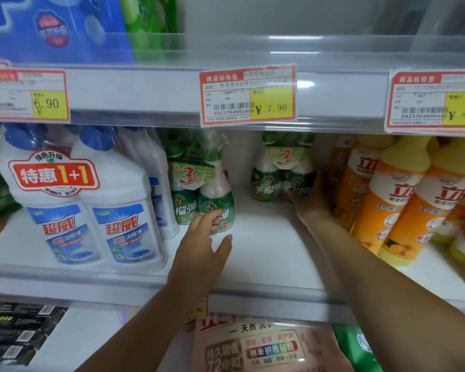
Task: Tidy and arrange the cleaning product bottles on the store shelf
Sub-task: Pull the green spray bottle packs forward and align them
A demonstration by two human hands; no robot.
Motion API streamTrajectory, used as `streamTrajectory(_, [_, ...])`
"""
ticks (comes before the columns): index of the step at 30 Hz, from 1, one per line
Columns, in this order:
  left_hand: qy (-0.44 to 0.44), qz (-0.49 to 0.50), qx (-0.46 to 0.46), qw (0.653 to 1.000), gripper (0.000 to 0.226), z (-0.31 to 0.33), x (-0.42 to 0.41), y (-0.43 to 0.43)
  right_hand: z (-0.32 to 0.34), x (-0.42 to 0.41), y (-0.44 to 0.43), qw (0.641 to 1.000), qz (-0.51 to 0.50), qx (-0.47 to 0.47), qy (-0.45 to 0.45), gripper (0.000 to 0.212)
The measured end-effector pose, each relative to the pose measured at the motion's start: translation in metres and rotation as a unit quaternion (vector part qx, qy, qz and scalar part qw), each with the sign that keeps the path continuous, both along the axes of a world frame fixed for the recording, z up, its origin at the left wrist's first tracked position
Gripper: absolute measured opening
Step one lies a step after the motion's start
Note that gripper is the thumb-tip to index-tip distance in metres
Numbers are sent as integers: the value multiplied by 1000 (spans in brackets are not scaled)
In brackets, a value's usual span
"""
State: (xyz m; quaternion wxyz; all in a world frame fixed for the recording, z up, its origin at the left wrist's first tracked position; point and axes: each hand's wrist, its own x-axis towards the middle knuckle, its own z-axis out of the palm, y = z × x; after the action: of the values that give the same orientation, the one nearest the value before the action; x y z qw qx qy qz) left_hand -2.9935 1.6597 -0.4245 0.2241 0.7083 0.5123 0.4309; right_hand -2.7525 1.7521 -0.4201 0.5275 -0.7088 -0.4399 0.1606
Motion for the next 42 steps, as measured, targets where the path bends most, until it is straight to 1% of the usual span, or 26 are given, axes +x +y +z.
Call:
streamTrajectory(1, [-8, 3, -3, 1000, 48, 0, 0, 0, -1, -6, -4, 1000, -28, 3, -11, 81])
streamTrajectory(3, [-24, 7, -9, 1000, 48, 1, 0, 0, -4, -24, -15, 995, -71, 6, -71, 89])
streamTrajectory(6, [-44, 8, -12, 999, 48, 0, -2, -1, -8, -55, -24, 998, -48, 7, -39, 107])
streamTrajectory(9, [-66, 8, -5, 998, 48, 1, -4, -2, -9, -76, -18, 998, -33, -35, -37, 117])
streamTrajectory(11, [-72, 6, -5, 997, 49, 1, -6, -3, -5, -82, -10, 998, -50, -41, -21, 122])
streamTrajectory(13, [-73, 2, -7, 997, 49, 1, -8, -3, -4, -86, -4, 995, -82, -50, -38, 126])
streamTrajectory(19, [-66, -3, -5, 998, 50, 1, -11, -2, -14, -84, 11, 981, -174, -64, -57, 125])
streamTrajectory(28, [-78, -1, -9, 997, 49, 0, -11, -1, -18, -86, 17, 971, -223, -34, -77, 128])
streamTrajectory(35, [-84, 2, -12, 996, 49, 1, -13, -3, -13, -83, 11, 971, -225, -46, -67, 125])
streamTrajectory(37, [-88, 0, -16, 996, 49, 2, -13, -4, -8, -83, 5, 975, -211, -47, -52, 121])
streamTrajectory(39, [-90, -4, -16, 996, 49, 4, -13, -6, -3, -86, -6, 985, -165, -30, -42, 113])
streamTrajectory(41, [-76, -2, -10, 997, 50, 5, -15, -8, 3, -96, -26, 996, -70, 31, -53, 99])
streamTrajectory(42, [-70, 3, -8, 998, 51, 5, -16, -9, 5, -102, -37, 998, 6, 53, -34, 96])
